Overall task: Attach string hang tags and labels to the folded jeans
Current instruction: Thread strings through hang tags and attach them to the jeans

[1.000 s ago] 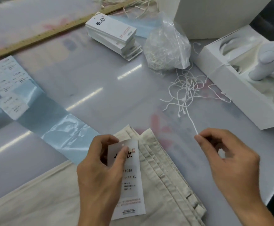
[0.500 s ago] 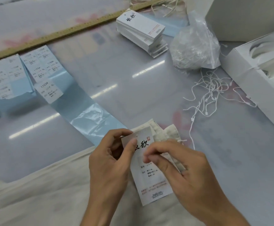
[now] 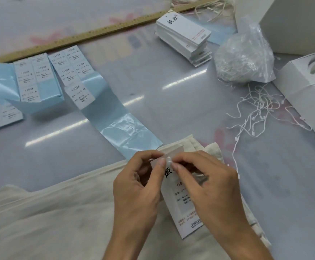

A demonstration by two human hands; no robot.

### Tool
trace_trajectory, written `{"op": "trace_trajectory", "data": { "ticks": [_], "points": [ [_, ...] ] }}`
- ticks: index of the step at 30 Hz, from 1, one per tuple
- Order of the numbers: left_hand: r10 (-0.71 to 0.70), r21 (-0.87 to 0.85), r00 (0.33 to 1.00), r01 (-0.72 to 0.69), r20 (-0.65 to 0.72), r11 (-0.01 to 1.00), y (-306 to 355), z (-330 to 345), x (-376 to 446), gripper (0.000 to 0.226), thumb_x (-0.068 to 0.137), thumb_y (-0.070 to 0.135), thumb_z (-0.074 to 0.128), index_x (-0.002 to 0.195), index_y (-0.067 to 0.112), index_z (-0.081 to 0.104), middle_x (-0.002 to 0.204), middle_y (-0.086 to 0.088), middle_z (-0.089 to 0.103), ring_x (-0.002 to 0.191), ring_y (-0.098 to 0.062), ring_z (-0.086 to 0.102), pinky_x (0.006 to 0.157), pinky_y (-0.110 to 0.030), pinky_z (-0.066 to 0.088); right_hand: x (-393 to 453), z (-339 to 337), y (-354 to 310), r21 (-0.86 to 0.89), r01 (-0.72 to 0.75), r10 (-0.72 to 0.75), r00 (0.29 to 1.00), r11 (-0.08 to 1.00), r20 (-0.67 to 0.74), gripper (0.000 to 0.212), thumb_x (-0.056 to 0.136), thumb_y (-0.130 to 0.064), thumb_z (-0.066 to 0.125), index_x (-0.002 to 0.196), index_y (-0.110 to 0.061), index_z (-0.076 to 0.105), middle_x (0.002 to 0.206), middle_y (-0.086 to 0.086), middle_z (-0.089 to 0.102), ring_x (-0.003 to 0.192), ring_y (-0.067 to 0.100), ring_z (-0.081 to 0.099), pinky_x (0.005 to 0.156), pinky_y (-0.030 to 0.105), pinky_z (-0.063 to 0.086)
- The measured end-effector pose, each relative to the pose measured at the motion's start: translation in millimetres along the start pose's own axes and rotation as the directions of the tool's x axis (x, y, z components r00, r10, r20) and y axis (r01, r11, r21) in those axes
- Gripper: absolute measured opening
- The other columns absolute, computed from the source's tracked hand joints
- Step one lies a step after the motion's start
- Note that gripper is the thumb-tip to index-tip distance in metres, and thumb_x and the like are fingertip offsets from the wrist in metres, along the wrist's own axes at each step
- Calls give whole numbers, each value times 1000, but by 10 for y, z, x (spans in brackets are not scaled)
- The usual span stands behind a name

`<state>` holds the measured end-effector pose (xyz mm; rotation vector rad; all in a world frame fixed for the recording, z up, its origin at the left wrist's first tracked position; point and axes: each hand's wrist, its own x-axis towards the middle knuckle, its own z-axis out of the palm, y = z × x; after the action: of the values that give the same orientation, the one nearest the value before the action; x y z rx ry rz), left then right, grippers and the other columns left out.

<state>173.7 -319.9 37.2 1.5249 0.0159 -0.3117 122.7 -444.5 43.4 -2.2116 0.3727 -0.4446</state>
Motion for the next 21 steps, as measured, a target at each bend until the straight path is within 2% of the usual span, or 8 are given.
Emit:
{"op": "trace_trajectory", "data": {
  "ticks": [4, 7, 10, 14, 17, 21],
  "points": [
    [38, 17, 999, -38, 16, 999, 1, -32, -14, 8, 91, 28, 68, 88, 28, 75, 85, 3, 76, 79, -12, 73, 65, -19, 57, -15, 15, -36, -22, -8, 7, 999, 1000, -46, 8, 88, -13, 76, 91, -20, 74, 89, -12, 69, 86, 10, 66, 74, 26, 52],
    [76, 50, 995, -79, 66, 996, 21, -25, -45, 22, 99, 37, 57, 93, 32, 77, 92, 4, 77, 86, -15, 74, 69, -28, 61, -15, 19, -51, -63, 2, -6, 998, 998, -63, 11, 87, -11, 78, 91, -20, 74, 88, -11, 68, 84, 10, 65, 73, 28, 54],
    [60, -5, 991, -60, 121, 998, 56, -21, -66, 33, 102, 32, 47, 96, 28, 79, 96, 3, 78, 91, -14, 74, 67, -18, 56, -29, 7, -61, -104, 52, -61, 995, 993, -85, 12, 86, -8, 79, 93, -17, 74, 90, -9, 69, 85, 10, 66, 75, 29, 54],
    [19, -37, 979, -12, 203, 999, 25, -78, -17, 18, 93, 17, 62, 100, 21, 79, 101, -4, 77, 95, -21, 74, 76, -25, 58, -45, -32, -28, -41, 39, -43, 995, 998, -87, 13, 88, -9, 78, 95, -19, 74, 93, -11, 68, 89, 12, 66, 77, 29, 54],
    [27, -10, 970, -25, 240, 1000, 13, -120, 24, 21, 86, 2, 74, 96, 20, 80, 97, -5, 78, 92, -20, 74, 74, -20, 57, -53, -49, -13, -13, 26, -27, 996, 1000, -80, 14, 86, -10, 79, 93, -20, 73, 92, -12, 68, 90, 10, 66, 78, 24, 53],
    [162, 146, 965, -194, 206, 970, 20, -163, 48, 24, 77, 8, 76, 88, 29, 76, 90, 2, 76, 85, -14, 73, 68, -20, 56, -99, -56, -7, 17, 42, -42, 998, 999, -48, 12, 87, -9, 78, 91, -19, 74, 90, -14, 69, 87, 9, 66, 76, 26, 53]
  ]
}}
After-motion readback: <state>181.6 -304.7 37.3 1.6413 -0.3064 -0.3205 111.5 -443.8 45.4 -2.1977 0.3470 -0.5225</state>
